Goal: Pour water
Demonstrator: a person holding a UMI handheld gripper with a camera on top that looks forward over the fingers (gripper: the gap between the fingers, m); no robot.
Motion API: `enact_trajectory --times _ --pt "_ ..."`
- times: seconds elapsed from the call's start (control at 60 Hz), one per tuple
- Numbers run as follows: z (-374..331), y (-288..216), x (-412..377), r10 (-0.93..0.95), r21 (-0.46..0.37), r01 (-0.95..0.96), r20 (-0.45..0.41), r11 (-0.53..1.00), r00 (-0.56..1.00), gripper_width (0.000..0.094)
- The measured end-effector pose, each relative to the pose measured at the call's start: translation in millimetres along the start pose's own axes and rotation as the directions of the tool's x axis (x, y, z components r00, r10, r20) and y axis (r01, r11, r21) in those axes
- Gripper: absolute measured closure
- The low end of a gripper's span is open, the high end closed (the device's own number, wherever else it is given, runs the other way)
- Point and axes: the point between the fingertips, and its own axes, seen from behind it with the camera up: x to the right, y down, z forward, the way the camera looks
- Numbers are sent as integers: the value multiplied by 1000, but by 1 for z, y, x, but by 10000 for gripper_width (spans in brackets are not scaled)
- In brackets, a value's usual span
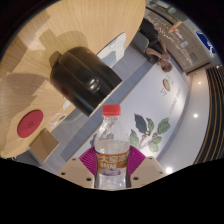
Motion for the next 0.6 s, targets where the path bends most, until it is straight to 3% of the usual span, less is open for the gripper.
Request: enact_trajectory --times 0.033,0.05,0.217,0.283,0.367,0.433,0.45,0.5,0.6 --pt "0 -20 -13 -14 -5 14 -6 1000 1000 583" --pt "0 -4 1 -19 15 19 12 1000 1000 582" --pt "0 -6 -3 19 21 -19 17 1000 1000 582" --pt "0 4 3 143 -1 -143 -16 990 990 583" --pt "5 23 6 426 -36 -427 -42 903 904 583" --pt "4 44 3 712 -68 -716 -72 695 699 584" --pt "10 28 -12 783 -79 -792 -119 605 611 582" --pt "11 47 -18 923 -57 -929 -104 366 370 575" --pt "18 18 -35 980 -14 -984 -98 -177 -175 573"
